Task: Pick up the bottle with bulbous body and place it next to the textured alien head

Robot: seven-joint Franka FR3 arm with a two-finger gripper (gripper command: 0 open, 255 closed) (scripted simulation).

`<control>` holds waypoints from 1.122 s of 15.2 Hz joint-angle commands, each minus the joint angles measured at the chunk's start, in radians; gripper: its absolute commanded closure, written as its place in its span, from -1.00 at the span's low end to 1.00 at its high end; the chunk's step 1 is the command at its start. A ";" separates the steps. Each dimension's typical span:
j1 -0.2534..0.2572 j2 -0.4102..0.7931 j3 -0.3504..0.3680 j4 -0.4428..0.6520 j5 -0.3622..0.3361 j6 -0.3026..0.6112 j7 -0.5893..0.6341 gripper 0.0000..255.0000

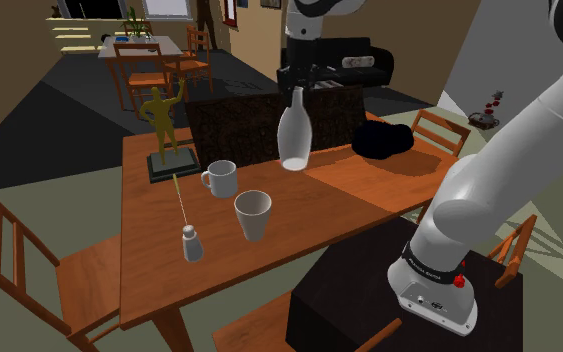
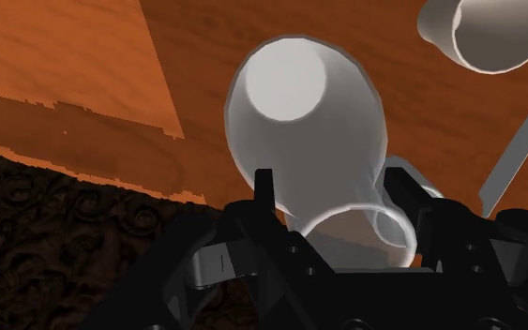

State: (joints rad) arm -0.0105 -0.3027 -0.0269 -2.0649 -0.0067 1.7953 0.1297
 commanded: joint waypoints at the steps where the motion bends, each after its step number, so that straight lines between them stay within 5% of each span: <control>1: 0.000 0.000 0.001 0.027 0.000 -0.027 0.001 1.00; 17: 0.001 0.041 0.001 0.285 0.001 -0.244 0.000 1.00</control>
State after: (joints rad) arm -0.0105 -0.2647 -0.0276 -1.7957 -0.0057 1.5643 0.1272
